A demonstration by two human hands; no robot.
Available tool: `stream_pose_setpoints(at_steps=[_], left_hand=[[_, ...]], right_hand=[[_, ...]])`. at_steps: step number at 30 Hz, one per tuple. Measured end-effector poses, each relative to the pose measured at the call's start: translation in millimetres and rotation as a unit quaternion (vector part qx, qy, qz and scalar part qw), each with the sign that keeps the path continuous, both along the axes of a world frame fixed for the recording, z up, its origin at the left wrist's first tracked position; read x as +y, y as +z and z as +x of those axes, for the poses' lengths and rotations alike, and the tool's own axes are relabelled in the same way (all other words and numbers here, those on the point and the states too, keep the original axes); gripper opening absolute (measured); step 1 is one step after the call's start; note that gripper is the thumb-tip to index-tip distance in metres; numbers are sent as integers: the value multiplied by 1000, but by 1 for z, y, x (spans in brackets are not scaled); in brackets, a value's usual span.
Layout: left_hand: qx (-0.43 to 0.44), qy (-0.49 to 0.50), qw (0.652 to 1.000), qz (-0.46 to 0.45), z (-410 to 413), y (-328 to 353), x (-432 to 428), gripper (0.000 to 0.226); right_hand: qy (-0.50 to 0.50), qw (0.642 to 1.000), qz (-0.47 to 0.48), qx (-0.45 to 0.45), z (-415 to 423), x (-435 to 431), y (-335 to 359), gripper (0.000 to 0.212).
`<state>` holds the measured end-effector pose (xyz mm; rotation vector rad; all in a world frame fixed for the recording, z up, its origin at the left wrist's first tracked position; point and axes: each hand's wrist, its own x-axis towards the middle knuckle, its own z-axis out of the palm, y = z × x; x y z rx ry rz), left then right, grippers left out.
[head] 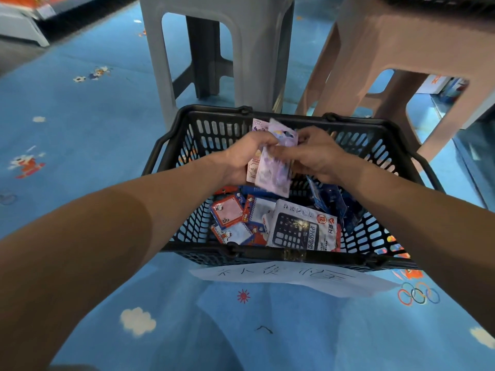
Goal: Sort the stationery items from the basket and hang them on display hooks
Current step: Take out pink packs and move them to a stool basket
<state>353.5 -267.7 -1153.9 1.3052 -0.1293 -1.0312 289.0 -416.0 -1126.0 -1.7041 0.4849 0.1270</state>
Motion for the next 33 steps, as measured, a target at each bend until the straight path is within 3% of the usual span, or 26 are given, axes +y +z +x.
stream_pose_setpoints(at_steps=[2,6,14,20,24,27,31,33], left_hand=[[4,5,1000,12,-1,-1,-1,22],[-2,16,999,30,0,-9,0,27],[40,-7,999,-25,3,-11,9,31],[61,-30,998,-11,12,-21,23,54],[36,-50,998,-6,18,-27,32,52],[35,-63,997,-3,17,-31,32,30],[-47,-45,993,103,19,-39,33,27],[-87,-85,978,172,19,-42,40,31]], right_hand=[[17,1000,-8,5,0,4,0,66],[42,998,38,23,-5,9,-11,52],[-45,993,110,0,9,13,-20,40],[-35,991,131,19,21,16,-32,40],[-12,996,83,20,26,16,-36,47],[-19,999,32,9,30,11,-35,31],[-20,993,-100,62,32,-13,-36,38],[-8,976,-203,79,27,-37,-40,30]])
